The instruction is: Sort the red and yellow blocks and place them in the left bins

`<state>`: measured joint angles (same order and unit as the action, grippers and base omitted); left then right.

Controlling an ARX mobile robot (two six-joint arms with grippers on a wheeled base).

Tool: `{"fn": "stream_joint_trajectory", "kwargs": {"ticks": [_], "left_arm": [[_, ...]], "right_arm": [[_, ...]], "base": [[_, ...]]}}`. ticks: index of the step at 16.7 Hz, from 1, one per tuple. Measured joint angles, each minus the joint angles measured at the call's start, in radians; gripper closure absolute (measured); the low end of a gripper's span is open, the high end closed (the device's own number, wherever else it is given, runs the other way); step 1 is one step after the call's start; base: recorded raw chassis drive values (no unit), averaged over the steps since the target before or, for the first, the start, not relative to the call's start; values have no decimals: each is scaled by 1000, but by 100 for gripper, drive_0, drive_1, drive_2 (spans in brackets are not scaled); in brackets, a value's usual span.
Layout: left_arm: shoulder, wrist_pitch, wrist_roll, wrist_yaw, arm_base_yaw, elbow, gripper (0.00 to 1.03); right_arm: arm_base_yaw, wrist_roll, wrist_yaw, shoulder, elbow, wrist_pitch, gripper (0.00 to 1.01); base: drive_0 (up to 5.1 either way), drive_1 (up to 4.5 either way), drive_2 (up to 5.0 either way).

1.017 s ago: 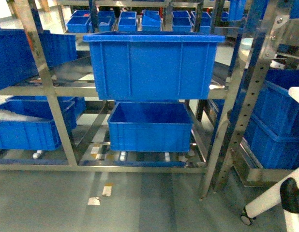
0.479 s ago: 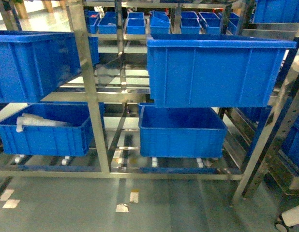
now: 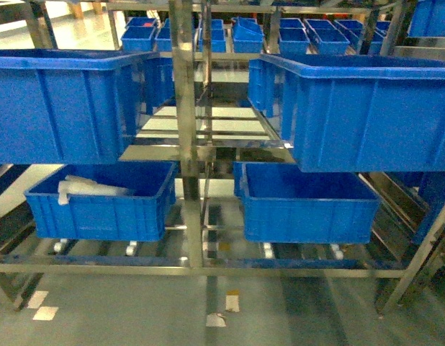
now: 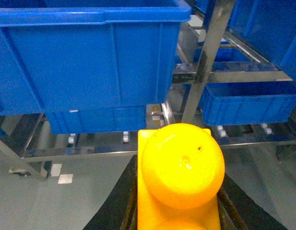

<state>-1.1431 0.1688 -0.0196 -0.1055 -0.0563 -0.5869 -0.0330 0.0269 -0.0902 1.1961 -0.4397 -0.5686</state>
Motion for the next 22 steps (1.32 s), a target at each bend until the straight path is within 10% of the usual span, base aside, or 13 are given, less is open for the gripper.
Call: {"fn": "stream_joint_trajectory", "kwargs": {"ticks": [22], "left_arm": [[1, 3, 0, 1, -2, 1, 76]], "right_arm": [[-5, 0, 0, -1, 0, -5, 73]], "base": [[1, 161, -158]]}}
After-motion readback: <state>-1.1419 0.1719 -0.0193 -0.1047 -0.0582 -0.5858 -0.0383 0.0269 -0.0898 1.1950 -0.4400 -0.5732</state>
